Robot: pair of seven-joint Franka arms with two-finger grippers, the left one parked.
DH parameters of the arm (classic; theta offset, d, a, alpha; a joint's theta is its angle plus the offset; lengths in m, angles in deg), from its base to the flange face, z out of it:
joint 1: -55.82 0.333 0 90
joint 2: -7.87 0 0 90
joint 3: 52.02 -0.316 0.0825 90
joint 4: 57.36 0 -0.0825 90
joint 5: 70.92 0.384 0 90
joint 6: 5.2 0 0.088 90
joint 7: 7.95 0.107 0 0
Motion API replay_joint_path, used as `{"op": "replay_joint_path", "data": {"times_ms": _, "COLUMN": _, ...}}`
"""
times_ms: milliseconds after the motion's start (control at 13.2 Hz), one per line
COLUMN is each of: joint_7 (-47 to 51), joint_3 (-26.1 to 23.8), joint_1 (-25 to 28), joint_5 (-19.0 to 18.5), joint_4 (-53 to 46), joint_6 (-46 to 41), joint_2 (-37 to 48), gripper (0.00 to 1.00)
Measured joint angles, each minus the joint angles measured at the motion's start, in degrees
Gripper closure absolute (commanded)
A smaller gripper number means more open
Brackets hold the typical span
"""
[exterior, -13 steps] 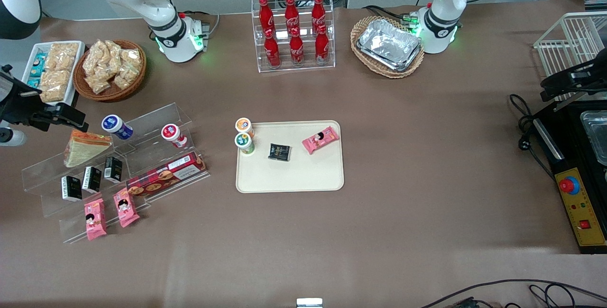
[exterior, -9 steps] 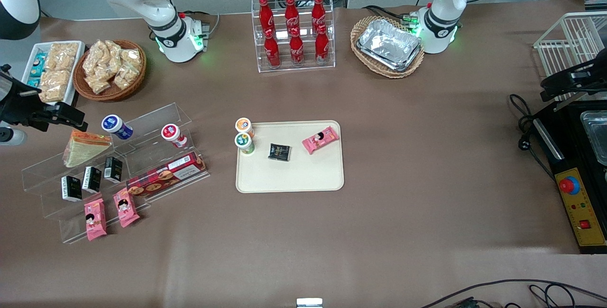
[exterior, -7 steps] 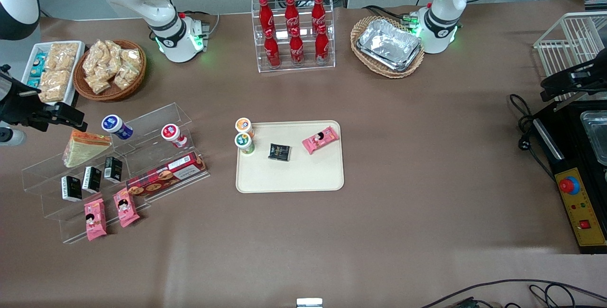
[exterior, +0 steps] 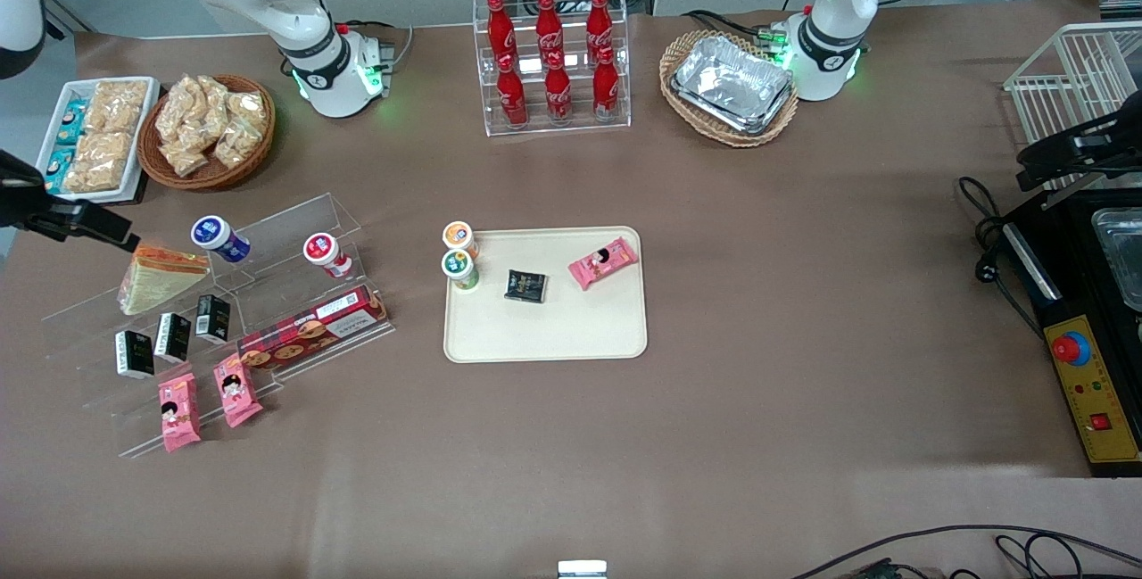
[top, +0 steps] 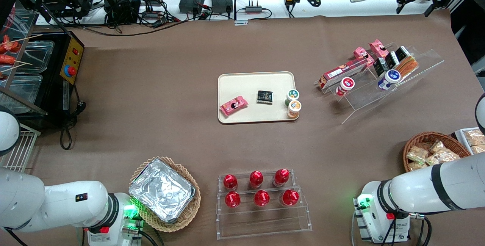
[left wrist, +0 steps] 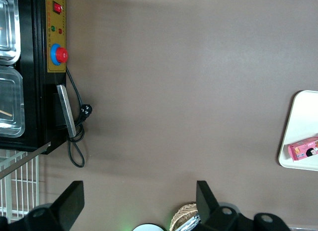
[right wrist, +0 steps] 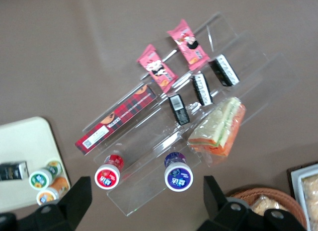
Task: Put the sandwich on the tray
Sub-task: 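Move the right gripper toward the wrapped sandwich on the acrylic rack, then lower the open right gripper around the wrapped triangular sandwich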
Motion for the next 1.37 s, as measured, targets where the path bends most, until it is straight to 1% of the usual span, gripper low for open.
{"op": "replay_joint_path", "data": {"times_ms": 303, "joint_7": 11.94, "joint_3": 1.15, "joint_1": -1.78, "joint_5": -0.02, "joint_4": 0.01, "joint_6": 0.02, "joint_2": -0.18, "gripper": 0.00}}
{"op": "replay_joint_path", "data": {"times_ms": 531, "joint_7": 18.81, "joint_3": 1.36, "joint_1": -4.98, "joint_5": -0.04, "joint_4": 0.26, "joint_6": 0.02, "joint_2": -0.86, "gripper": 0.00}}
{"op": "replay_joint_path", "data": {"times_ms": 759, "joint_7": 30.49, "joint_3": 1.50, "joint_1": -7.56, "joint_5": -0.11, "joint_4": 0.75, "joint_6": 0.00, "joint_2": -2.69, "gripper": 0.00}}
{"op": "replay_joint_path", "data": {"times_ms": 910, "joint_7": 36.03, "joint_3": 1.49, "joint_1": -8.86, "joint_5": -0.11, "joint_4": 0.81, "joint_6": 0.00, "joint_2": -3.98, "gripper": 0.00}}
{"op": "replay_joint_path", "data": {"times_ms": 1138, "joint_7": 40.84, "joint_3": 1.52, "joint_1": -12.58, "joint_5": 0.39, "joint_4": 1.96, "joint_6": 0.20, "joint_2": -4.95, "gripper": 0.00}}
{"op": "replay_joint_path", "data": {"times_ms": 1366, "joint_7": 44.30, "joint_3": 1.52, "joint_1": -15.12, "joint_5": 0.98, "joint_4": 5.53, "joint_6": 3.31, "joint_2": -5.10, "gripper": 0.00}}
